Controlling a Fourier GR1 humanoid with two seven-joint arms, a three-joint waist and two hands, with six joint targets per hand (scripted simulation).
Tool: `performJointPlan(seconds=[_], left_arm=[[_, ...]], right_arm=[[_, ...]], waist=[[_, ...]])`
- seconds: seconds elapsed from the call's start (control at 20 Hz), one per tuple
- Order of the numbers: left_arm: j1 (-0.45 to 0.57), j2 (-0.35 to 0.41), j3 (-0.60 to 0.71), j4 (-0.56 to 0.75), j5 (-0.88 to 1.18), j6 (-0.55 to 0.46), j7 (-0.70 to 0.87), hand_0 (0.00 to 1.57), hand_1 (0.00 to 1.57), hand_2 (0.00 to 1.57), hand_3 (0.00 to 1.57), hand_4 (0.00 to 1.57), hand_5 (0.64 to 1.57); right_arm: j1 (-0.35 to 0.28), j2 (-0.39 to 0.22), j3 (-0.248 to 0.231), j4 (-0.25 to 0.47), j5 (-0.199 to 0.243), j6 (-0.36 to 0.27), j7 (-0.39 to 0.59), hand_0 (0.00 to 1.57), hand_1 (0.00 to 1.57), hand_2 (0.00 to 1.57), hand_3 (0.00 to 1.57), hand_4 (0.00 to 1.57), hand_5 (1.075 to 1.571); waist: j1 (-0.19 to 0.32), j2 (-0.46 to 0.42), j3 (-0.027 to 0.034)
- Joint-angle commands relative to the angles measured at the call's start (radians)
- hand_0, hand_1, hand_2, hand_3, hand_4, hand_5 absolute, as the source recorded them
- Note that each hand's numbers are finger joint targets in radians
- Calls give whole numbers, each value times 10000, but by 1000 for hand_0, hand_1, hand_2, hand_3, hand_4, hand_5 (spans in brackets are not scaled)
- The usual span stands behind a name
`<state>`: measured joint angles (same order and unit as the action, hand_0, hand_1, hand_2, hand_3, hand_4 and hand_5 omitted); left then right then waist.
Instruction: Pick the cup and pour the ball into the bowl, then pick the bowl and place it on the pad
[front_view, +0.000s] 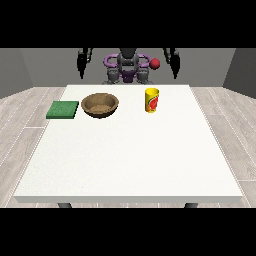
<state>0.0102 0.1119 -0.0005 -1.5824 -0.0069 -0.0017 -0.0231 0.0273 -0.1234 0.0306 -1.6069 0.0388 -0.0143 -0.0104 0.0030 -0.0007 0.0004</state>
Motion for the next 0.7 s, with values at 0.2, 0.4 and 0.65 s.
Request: performJointPlan(seconds=[0.2, 0.4, 0.65], left_arm=[[-97, 353, 147, -987, 174, -62, 929, 0, 0, 0, 0, 664, 1566], [465, -1075, -427, -1922, 1368, 493, 3550, 0, 0, 0, 0, 637, 1563], [-678, -1085, -545, -2982, 656, 1667, 4857, 0, 0, 0, 0, 601, 1563]], right_arm=[[-66, -318, -130, -945, -182, 96, 924, 0, 0, 0, 0, 875, 1533], [837, 819, 79, -1783, -1317, -388, 3227, 0, 0, 0, 0, 865, 1534], [198, 278, -223, -3703, -1806, -451, 5041, 0, 0, 0, 0, 823, 1528]], waist=[[50, -2471, 15], [-251, -4166, -2], [-647, -3151, -4]])
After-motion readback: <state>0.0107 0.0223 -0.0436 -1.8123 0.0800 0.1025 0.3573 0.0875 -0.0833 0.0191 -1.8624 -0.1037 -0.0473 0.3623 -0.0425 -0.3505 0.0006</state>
